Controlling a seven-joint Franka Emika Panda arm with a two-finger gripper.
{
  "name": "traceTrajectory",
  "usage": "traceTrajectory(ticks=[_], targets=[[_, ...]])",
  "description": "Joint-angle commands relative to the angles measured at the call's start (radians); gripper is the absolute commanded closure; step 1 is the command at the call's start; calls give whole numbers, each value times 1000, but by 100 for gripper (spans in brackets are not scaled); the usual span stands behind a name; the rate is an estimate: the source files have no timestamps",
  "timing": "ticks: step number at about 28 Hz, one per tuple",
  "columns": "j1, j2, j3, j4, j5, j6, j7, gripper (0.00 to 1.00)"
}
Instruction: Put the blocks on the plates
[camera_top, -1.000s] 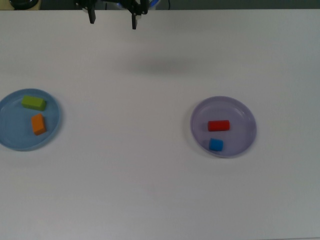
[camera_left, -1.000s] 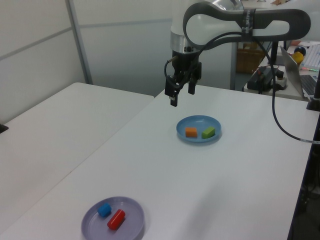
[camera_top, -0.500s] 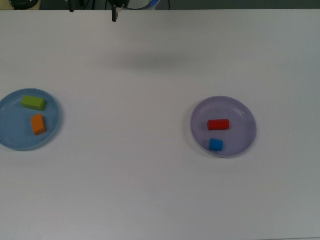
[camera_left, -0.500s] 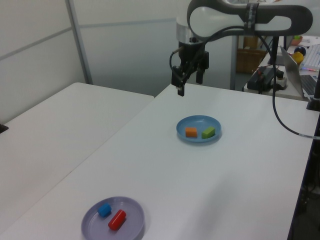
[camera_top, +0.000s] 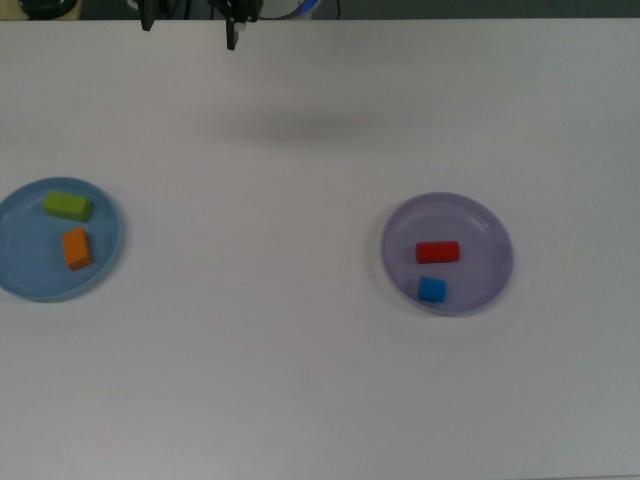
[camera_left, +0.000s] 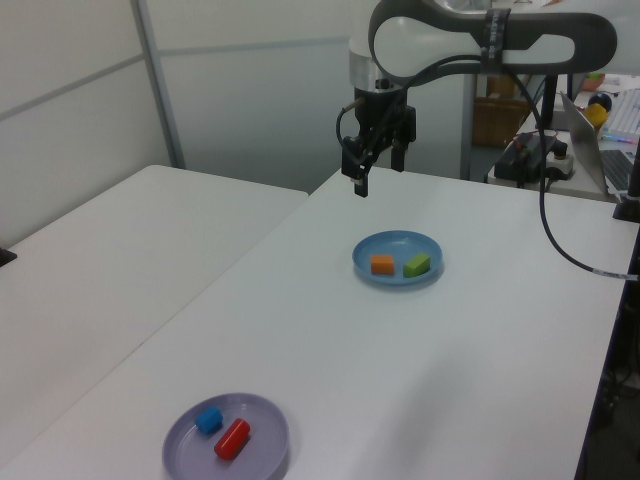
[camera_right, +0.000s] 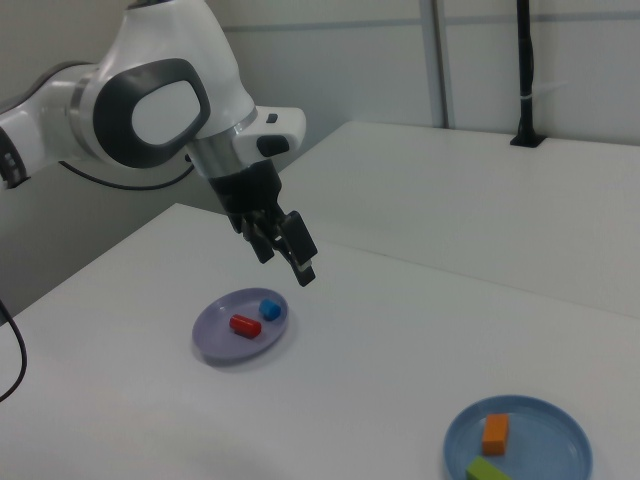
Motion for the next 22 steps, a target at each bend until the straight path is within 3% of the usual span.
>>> traceTrajectory(ticks=[1, 9, 22], targets=[[9, 12, -3, 22, -11, -26, -61, 0], [1, 18, -17, 42, 24, -22, -229, 0], [1, 21, -15, 42, 39, -26, -251, 0]])
